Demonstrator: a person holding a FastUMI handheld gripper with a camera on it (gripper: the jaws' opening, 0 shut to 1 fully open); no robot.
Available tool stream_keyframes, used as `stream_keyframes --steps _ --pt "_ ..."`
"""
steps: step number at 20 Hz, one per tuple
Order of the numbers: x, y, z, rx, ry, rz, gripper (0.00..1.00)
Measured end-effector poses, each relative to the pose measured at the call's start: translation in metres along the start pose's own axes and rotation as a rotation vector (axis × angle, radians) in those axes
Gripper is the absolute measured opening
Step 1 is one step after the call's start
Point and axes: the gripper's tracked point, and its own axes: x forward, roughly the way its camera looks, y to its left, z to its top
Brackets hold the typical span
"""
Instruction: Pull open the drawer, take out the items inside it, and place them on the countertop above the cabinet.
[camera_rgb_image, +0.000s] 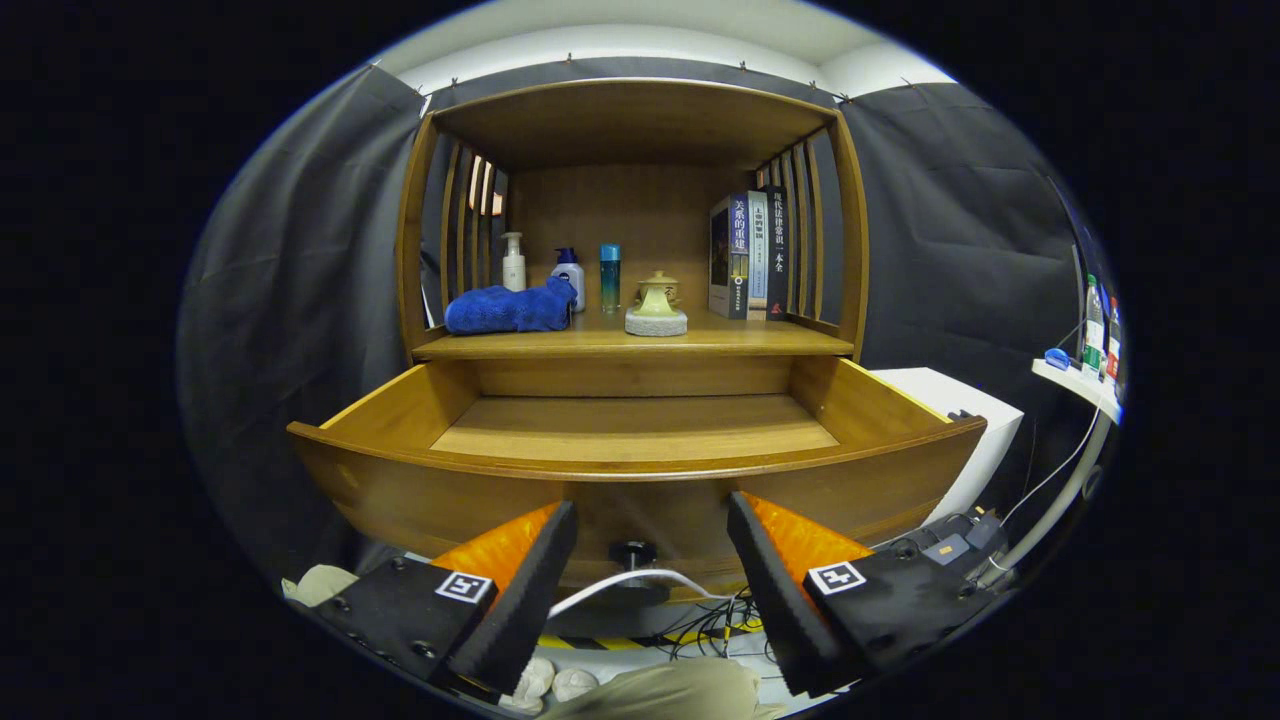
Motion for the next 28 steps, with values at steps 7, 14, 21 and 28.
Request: stream_keyframes --steps 7,14,21,28 --pt "0.018 -0.002 0.004 0.012 0.011 -0.015 0.98" --pt "0.069 0.006 0.029 -0.023 0.002 -0.004 0.97" --pt "0.131 0.005 0.045 -0.030 -0.012 -0.001 0.96" --pt "0.181 0.006 0.057 0.028 -0.021 0.018 0.97"
